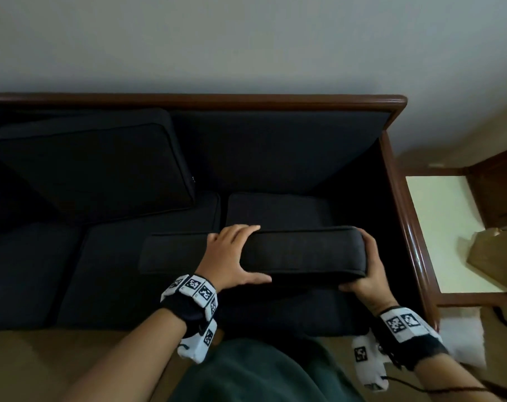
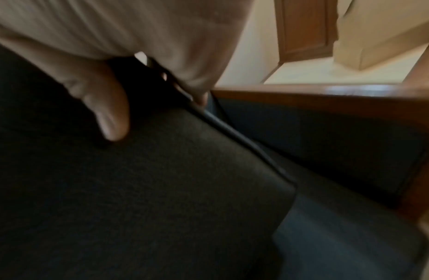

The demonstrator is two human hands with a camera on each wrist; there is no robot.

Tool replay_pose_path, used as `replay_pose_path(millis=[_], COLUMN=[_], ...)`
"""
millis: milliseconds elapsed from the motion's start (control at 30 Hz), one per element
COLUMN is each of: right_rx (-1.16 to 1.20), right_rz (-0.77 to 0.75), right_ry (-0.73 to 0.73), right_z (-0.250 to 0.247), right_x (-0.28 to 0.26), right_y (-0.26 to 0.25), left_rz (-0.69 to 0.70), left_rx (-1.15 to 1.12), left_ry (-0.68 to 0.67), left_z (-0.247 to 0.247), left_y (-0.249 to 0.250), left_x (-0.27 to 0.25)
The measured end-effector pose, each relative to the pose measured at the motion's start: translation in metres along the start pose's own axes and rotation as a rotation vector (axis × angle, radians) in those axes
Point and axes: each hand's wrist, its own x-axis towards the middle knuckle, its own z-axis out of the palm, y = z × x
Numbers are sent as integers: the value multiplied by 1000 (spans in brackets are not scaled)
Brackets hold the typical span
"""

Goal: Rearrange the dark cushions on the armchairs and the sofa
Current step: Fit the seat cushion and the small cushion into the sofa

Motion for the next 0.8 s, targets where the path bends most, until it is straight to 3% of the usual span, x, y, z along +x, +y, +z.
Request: replay_pose_path(millis=[233, 300, 367, 433, 500, 633, 800], right_rx=[352, 300, 173, 148, 205, 209, 149], right_rz=[527, 621, 702, 751, 778, 739, 797], right_ry=[139, 198, 276, 355, 403, 439, 472], right_z=[-59, -54, -45, -40, -41, -50, -71], right_x=[-8, -17, -25, -32, -34, -22, 10], right_y=[39, 42, 48, 50, 53, 59, 69], left_rz=[-592, -741, -825, -870, -861, -884, -797], left_rx=[-164, -432, -863, -1153, -1243, -1244, -1222], left_ry=[171, 144, 177, 177, 150, 193, 179], left_z=[2, 6, 16, 24, 27, 25, -5], left_y=[-77, -91, -95, -90, -86, -82, -61], left_x=[-25, -38, -48, -54, -54, -44, -1])
